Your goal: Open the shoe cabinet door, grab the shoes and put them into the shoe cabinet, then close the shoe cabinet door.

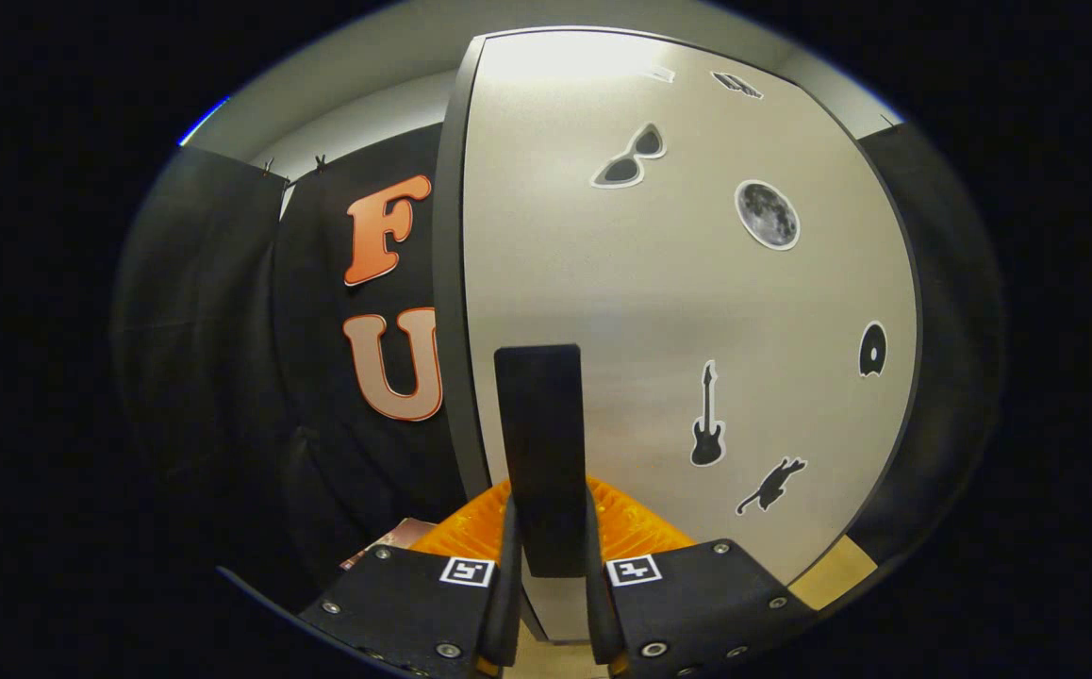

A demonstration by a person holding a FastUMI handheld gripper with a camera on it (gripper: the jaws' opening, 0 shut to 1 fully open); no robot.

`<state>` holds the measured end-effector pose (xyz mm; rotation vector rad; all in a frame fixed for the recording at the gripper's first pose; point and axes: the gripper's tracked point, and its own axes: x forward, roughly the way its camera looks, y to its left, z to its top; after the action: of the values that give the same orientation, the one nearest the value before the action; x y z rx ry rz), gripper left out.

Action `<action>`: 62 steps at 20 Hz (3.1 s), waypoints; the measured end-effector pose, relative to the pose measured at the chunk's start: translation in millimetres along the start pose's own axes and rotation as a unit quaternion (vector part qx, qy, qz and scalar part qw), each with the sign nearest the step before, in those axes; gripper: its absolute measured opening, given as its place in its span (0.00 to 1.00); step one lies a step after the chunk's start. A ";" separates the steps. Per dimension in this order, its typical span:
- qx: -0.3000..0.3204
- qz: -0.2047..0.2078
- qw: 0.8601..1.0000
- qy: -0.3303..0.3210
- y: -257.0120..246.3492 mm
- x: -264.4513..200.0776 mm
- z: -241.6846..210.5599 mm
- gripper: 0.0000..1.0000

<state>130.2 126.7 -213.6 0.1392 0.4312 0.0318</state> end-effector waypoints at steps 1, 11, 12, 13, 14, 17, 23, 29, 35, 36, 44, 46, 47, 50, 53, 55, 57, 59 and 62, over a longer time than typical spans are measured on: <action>0.003 0.005 1.000 0.002 0.4 -2.4 0.3 0.28; 0.001 0.022 1.000 -0.007 -9.4 -48.6 3.1 0.21; 0.004 0.021 1.000 -0.003 -11.9 -52.7 2.0 0.22; 0.006 0.021 1.000 -0.001 -14.3 -56.3 2.8 0.22; 0.007 0.022 1.000 0.003 -17.4 -59.7 2.1 0.21; 0.006 0.016 1.000 0.009 -25.1 -72.0 1.2 0.21; 0.018 -0.010 1.000 -0.010 -41.7 -91.7 2.0 0.21; 0.022 -0.050 0.998 -0.010 -65.6 -110.8 1.3 0.20; 0.046 -0.084 0.995 -0.011 -97.1 -131.2 -1.4 0.17; 0.058 -0.084 0.995 -0.009 -100.2 -133.3 -2.3 0.16; 0.113 -0.119 0.986 -0.010 -168.6 -170.2 -7.5 0.13; 0.127 -0.131 0.983 -0.019 -186.2 -173.4 -7.3 0.12; 0.130 -0.140 0.981 -0.024 -193.8 -173.8 -7.7 0.12; 0.150 -0.134 0.979 -0.028 -207.1 -177.2 -9.7 0.10; 0.153 -0.131 0.979 -0.030 -210.3 -179.2 -11.4 0.11; 0.155 -0.142 0.977 -0.024 -213.3 -187.0 -17.8 0.11; 0.165 -0.166 0.972 -0.020 -220.8 -199.5 -27.5 0.13; 0.182 -0.179 0.966 -0.023 -220.8 -212.6 -33.2 0.13; 0.191 -0.185 0.963 -0.053 -216.4 -230.4 -22.8 0.08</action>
<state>-88.4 -98.4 -169.2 0.4361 0.3460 -0.4278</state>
